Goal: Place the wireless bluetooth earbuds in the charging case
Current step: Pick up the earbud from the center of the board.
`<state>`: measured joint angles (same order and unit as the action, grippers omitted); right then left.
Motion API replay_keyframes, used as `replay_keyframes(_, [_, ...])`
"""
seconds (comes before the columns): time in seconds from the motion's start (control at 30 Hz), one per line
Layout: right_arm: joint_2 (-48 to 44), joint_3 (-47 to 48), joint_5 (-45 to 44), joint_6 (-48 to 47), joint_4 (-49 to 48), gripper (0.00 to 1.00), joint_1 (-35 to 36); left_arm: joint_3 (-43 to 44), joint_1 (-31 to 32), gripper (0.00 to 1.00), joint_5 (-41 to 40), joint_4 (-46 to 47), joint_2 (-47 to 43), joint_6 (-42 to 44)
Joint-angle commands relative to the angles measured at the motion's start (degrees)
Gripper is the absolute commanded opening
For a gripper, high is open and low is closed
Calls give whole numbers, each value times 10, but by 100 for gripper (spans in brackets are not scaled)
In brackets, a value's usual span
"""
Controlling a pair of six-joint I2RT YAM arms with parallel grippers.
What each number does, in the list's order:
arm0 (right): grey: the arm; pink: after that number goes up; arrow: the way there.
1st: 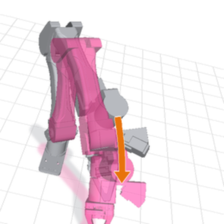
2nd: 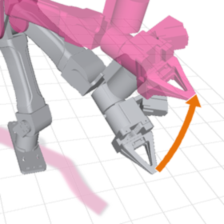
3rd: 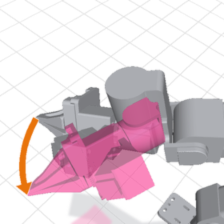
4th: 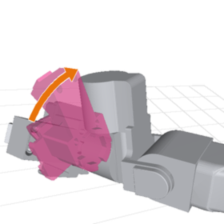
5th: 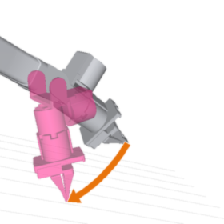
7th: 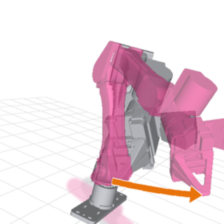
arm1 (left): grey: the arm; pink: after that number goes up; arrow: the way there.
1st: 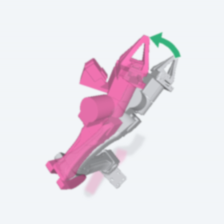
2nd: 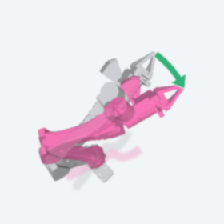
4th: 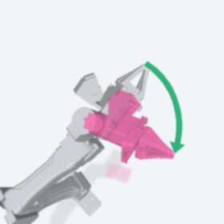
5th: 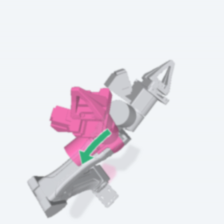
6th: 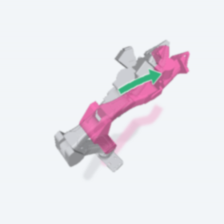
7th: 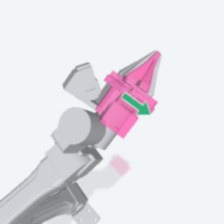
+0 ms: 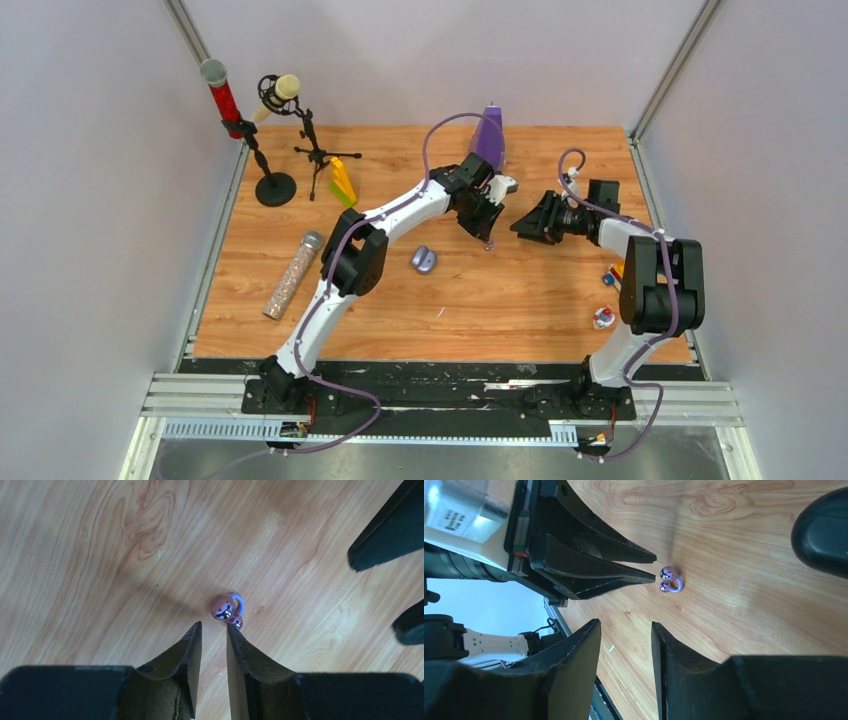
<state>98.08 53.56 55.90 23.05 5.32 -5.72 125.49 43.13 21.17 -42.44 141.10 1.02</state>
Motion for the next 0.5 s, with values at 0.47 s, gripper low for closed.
replay_keyframes(0.47, [46,39,-28,-4,7,41,34,65,1,33,39,-13,26,-29])
